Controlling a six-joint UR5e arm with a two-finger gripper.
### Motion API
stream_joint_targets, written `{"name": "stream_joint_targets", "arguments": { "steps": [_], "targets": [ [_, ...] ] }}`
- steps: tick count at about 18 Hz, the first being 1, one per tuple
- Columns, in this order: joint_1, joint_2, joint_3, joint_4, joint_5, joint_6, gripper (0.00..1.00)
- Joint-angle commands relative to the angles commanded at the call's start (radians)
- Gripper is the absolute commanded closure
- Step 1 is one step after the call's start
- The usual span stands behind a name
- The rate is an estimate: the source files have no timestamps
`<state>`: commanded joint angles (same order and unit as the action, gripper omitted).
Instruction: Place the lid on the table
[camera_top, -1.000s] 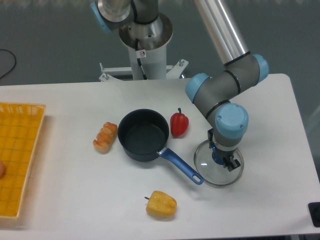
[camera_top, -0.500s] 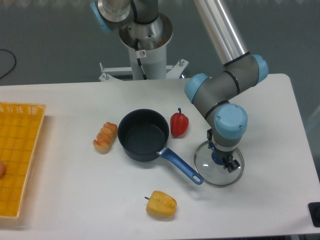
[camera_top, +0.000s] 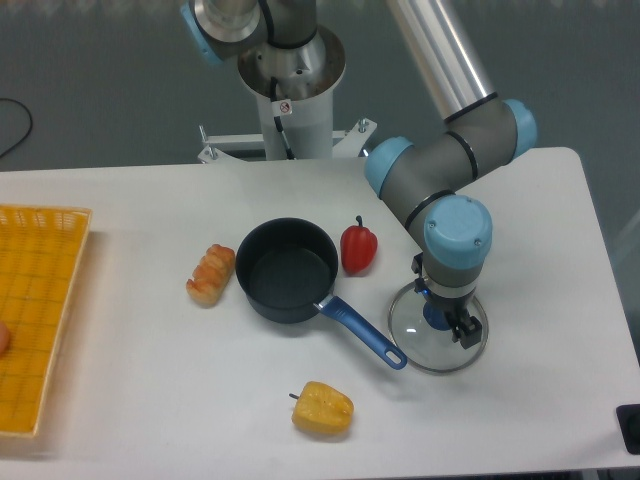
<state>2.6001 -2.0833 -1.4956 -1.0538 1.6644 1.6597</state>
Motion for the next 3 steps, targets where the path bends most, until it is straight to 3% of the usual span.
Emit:
{"name": "stream_joint_targets", "arguments": {
  "steps": [3],
  "targets": [
    [-0.009, 0.031, -0.003, -0.002, -0.012, 0.003, 0.0]
  ]
}}
